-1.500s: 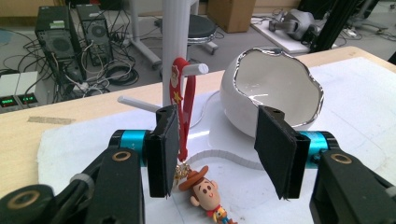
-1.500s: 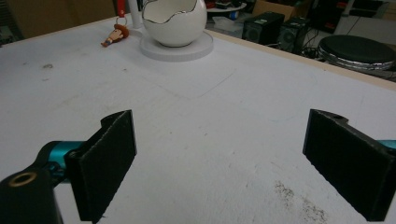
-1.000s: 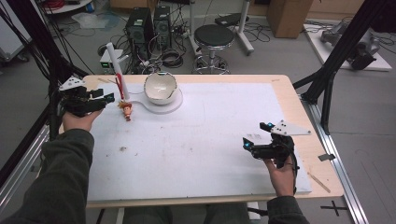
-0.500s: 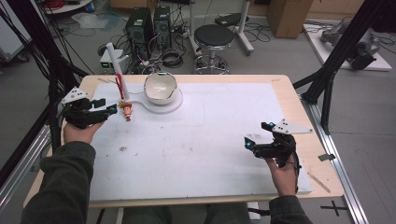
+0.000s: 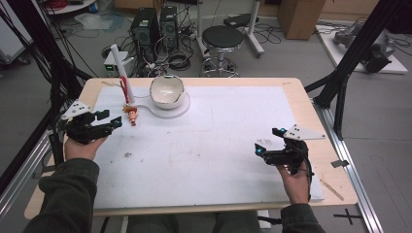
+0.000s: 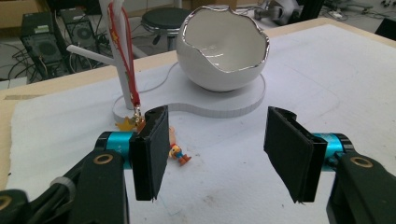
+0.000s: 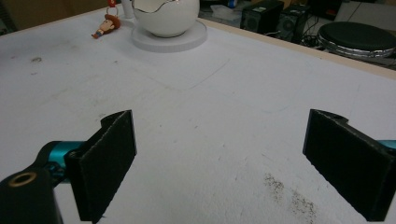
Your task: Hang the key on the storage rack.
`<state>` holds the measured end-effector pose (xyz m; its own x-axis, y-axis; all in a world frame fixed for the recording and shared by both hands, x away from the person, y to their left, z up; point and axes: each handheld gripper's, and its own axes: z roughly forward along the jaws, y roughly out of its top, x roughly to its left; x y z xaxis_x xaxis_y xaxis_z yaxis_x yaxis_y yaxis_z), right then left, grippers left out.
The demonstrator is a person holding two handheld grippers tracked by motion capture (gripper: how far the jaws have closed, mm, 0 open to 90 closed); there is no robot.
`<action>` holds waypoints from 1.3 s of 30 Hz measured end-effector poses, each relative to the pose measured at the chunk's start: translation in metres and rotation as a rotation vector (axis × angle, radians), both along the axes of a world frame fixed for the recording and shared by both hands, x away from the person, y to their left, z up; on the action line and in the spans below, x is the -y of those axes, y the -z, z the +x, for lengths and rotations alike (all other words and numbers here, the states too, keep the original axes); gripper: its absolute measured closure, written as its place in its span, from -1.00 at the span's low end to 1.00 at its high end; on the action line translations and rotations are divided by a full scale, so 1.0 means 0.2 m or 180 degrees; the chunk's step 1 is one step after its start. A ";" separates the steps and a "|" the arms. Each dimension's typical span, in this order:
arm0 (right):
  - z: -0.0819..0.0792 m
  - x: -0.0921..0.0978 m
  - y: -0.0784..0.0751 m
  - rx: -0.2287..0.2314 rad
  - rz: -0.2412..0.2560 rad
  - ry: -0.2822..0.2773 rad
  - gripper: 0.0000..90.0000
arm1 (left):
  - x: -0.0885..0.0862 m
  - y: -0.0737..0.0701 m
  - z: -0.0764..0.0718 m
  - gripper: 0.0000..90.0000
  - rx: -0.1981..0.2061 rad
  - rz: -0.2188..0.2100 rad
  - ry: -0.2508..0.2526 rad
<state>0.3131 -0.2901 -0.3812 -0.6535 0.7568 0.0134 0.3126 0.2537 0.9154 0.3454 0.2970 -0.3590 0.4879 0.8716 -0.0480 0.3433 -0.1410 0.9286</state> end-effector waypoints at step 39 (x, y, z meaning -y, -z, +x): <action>-0.04 0.03 0.06 -0.0065 -0.0005 0.0059 -0.80 | -0.01 0.10 -0.23 -0.16 0.0172 0.0023 0.0022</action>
